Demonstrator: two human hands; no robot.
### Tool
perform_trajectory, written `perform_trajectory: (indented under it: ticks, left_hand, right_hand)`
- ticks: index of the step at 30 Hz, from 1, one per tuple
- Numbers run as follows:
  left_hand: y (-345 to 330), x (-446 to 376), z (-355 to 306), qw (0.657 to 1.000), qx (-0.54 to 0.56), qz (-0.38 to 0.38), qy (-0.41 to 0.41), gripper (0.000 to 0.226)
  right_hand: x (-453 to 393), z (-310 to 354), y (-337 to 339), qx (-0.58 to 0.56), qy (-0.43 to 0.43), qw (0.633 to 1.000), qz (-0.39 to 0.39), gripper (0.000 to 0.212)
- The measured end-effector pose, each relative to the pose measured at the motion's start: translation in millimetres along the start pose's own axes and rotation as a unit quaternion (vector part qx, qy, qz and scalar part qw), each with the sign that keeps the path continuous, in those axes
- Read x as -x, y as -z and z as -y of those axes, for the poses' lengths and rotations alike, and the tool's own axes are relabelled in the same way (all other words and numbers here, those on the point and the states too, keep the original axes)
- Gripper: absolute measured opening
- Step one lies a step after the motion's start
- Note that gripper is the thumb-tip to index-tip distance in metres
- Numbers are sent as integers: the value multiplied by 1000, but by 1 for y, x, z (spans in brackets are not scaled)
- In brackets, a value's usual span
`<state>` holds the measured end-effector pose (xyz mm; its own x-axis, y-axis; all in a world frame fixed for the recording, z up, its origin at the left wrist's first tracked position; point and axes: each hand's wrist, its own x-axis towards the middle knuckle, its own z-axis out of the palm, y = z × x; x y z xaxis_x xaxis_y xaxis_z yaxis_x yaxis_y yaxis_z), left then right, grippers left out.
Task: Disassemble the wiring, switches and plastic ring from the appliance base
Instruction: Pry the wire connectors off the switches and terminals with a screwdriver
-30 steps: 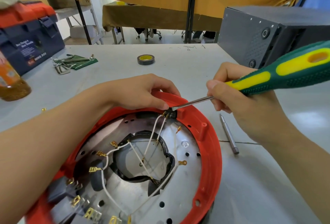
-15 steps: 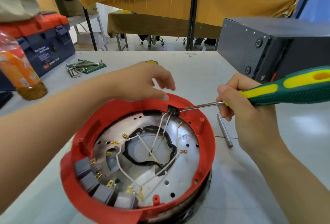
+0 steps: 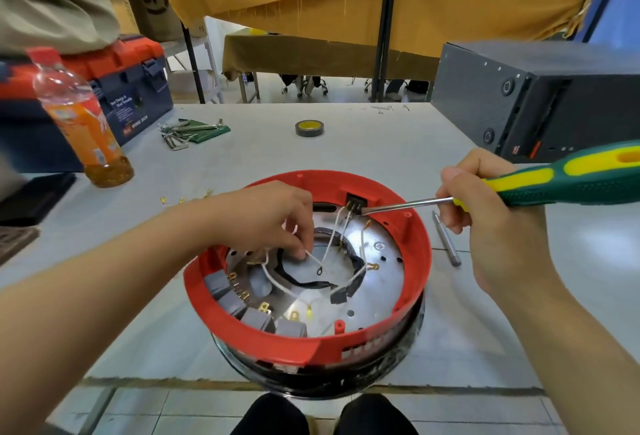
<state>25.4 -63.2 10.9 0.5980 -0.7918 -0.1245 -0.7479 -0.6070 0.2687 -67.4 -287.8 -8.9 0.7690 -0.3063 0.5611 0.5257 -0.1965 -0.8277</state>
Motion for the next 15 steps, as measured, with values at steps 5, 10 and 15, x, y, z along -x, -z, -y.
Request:
perform_trajectory:
  ticks: [5, 10, 15]
  left_hand:
    - [7, 9, 4, 987, 159, -28, -5, 11]
    - [7, 12, 10, 939, 334, -87, -1, 9]
    - [11, 18, 16, 894, 401, -191, 55, 12]
  right_hand:
    - [2, 2, -1, -23, -18, 999, -19, 31]
    - [2, 0, -3, -56, -50, 997, -28, 24]
    - [3, -3, -5, -97, -69, 993, -22, 20]
